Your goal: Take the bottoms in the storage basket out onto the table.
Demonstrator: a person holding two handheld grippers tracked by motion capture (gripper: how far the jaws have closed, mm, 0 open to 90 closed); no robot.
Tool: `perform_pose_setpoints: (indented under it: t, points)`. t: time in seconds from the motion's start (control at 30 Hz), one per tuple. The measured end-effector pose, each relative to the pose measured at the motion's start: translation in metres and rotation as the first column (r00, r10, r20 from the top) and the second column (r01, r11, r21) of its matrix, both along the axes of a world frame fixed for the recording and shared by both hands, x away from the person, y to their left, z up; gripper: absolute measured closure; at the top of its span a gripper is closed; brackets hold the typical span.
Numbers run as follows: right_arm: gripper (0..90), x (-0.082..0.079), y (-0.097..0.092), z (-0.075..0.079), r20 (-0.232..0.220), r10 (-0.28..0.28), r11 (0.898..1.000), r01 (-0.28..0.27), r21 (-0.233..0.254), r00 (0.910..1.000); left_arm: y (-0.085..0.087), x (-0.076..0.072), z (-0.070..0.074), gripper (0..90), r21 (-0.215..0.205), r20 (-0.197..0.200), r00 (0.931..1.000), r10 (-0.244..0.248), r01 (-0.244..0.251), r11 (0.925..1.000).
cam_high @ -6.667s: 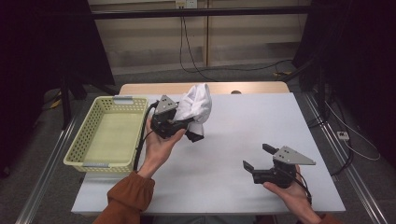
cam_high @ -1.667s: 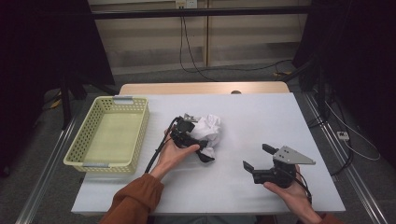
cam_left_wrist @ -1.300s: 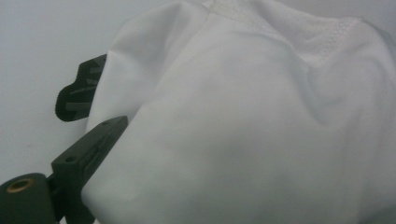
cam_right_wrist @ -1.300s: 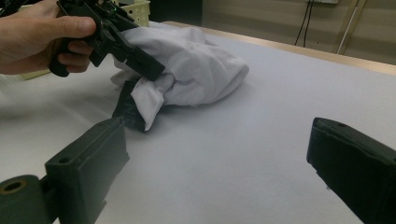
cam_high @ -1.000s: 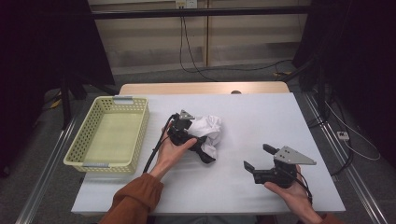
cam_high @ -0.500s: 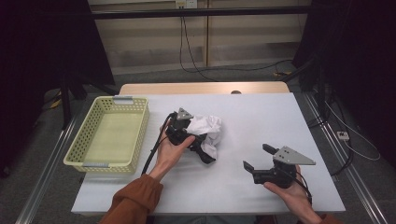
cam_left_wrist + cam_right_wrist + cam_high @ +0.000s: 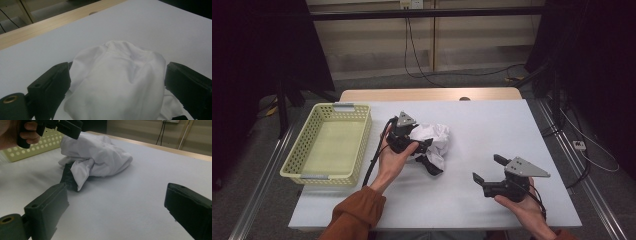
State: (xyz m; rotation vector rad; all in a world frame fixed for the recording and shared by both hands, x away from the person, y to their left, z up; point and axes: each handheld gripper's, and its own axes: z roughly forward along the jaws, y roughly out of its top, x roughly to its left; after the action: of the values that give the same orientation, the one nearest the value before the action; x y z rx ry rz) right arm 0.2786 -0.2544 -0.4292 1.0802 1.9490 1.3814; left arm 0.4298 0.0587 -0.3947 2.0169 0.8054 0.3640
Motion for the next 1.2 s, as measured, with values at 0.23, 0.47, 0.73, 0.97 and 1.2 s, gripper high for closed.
perform_pose_setpoints:
  t: [0.23,0.47,0.73,0.97,1.2]
  points:
    - [4.8,0.001,0.001,0.000,-0.003,-0.001,1.000,0.001,-0.001,1.0000,0.001,-0.009,0.011,5.6,0.050,0.014,0.9999,0.001,-0.001,0.9988]
    - [4.8,0.001,0.001,0.000,-0.002,-0.003,1.000,0.003,-0.002,1.0000,0.007,-0.014,0.020,5.5,0.015,0.033,0.9995,0.003,-0.003,0.9999]
    - [4.8,0.001,0.001,0.000,-0.002,-0.002,1.000,0.002,-0.003,1.0000,0.013,-0.020,0.022,5.1,0.033,0.056,0.9983,0.017,-0.019,0.9993]
    - [4.8,0.001,0.001,0.000,-0.002,-0.003,1.000,0.003,-0.005,1.0000,0.019,-0.024,0.027,5.0,0.022,0.065,0.9977,0.022,-0.023,0.9995]
    - [4.8,0.001,0.001,0.000,-0.003,-0.004,1.000,0.004,-0.003,1.0000,0.025,-0.031,0.032,5.3,0.004,0.086,0.9958,0.033,-0.033,0.9994]
